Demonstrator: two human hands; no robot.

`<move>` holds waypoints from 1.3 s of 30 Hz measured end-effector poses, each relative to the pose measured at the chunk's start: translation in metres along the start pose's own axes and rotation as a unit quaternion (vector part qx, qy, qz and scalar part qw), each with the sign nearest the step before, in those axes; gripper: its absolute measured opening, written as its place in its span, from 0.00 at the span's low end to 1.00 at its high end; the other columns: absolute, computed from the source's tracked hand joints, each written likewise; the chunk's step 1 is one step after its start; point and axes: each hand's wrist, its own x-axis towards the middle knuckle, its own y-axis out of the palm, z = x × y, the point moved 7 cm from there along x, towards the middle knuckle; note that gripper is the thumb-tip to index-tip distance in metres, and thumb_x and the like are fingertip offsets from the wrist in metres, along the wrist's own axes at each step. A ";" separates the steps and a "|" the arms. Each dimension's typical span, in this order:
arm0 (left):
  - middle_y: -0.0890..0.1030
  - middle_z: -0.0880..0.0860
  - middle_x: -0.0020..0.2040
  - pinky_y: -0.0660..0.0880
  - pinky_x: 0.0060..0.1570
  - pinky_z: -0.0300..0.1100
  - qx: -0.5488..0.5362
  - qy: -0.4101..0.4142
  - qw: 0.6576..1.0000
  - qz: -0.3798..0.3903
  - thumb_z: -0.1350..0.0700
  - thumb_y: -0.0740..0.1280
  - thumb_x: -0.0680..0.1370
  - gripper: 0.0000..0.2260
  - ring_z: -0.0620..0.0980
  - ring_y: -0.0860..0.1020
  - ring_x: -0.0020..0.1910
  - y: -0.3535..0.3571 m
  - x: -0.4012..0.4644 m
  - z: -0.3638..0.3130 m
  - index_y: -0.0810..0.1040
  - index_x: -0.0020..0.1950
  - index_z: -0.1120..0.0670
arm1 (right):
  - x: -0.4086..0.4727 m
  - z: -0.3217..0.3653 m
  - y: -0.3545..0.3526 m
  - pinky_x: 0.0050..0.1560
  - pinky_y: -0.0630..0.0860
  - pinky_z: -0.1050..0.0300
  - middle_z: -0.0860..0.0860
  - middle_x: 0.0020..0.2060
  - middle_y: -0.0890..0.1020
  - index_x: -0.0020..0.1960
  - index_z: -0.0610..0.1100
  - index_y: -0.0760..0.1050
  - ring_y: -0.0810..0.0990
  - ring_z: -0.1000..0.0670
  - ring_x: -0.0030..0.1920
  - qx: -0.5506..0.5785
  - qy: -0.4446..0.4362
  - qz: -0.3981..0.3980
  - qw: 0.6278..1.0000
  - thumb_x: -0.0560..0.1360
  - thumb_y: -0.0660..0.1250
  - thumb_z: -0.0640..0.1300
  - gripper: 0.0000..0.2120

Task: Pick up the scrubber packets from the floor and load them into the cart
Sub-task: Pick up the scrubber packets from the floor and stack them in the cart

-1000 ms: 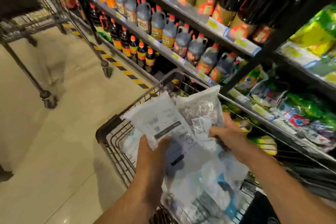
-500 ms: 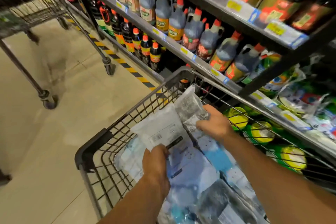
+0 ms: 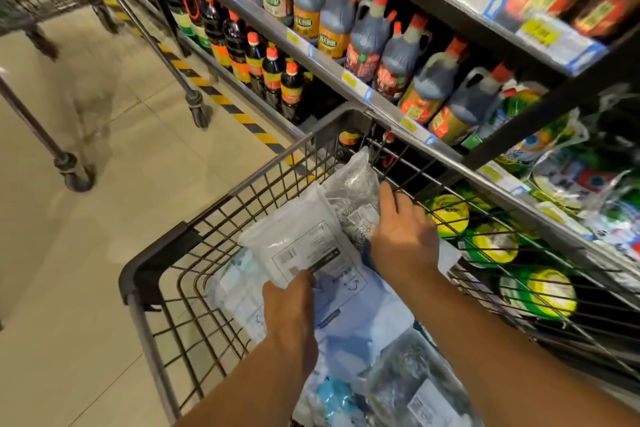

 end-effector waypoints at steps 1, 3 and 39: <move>0.83 0.55 0.48 0.76 0.56 0.52 0.001 0.008 1.000 0.000 0.63 0.65 0.80 0.06 0.53 0.79 0.48 -0.002 0.002 0.002 0.79 0.52 0.54 | 0.000 0.001 0.003 0.58 0.77 0.46 0.43 0.70 0.76 0.83 0.44 0.57 0.78 0.40 0.62 -0.001 0.000 0.018 1.000 0.75 0.70 0.42 0.39; 0.84 0.56 0.53 0.78 0.53 0.51 0.002 0.012 1.000 -0.001 0.60 0.68 0.79 0.10 0.56 0.81 0.52 -0.006 0.005 0.007 0.79 0.59 0.54 | 0.001 0.003 0.009 0.67 0.71 0.46 0.45 0.77 0.68 0.85 0.47 0.49 0.71 0.41 0.71 0.029 0.014 0.080 0.996 0.77 0.65 0.43 0.41; 0.81 0.56 0.65 0.78 0.63 0.50 0.131 0.013 0.974 0.186 0.58 0.71 0.78 0.22 0.55 0.80 0.63 -0.099 -0.108 -0.062 0.73 0.71 0.51 | -0.164 0.020 -0.093 0.39 0.76 0.67 0.53 0.51 0.83 0.52 0.53 0.81 0.81 0.54 0.45 0.435 0.155 0.142 0.876 0.79 0.69 0.41 0.07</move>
